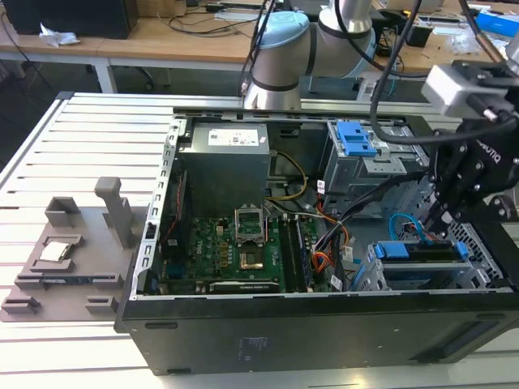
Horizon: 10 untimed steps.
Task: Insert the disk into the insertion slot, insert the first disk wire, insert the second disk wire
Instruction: 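Insert the second disk wire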
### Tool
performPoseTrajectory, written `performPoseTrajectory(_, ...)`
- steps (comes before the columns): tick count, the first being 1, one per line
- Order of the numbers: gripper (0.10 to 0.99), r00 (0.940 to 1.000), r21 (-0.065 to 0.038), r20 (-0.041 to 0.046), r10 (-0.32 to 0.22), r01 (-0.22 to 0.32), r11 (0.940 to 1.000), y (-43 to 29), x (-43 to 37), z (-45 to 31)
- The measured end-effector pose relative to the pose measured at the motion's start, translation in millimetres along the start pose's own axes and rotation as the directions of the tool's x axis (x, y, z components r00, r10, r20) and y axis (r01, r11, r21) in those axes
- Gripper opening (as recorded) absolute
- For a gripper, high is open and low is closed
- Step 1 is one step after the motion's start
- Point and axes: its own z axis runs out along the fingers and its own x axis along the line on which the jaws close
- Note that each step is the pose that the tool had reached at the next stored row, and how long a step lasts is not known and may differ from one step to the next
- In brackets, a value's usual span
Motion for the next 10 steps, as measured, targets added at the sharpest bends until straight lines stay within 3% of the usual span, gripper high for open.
performPoseTrajectory(1, 0.106, 1.0000, 0.000, -0.0001, 0.000, 0.000, 1.0000, 0.2, -0.4, -3.6)
performPoseTrajectory(4, 0.106, 1.0000, 0.000, -0.0002, 0.000, 0.000, 1.0000, 1.0, -0.6, -16.4)
performPoseTrajectory(10, 0.106, 1.0000, 0.000, -0.0002, 0.000, 0.000, 1.0000, 1.0, -0.6, -16.9)
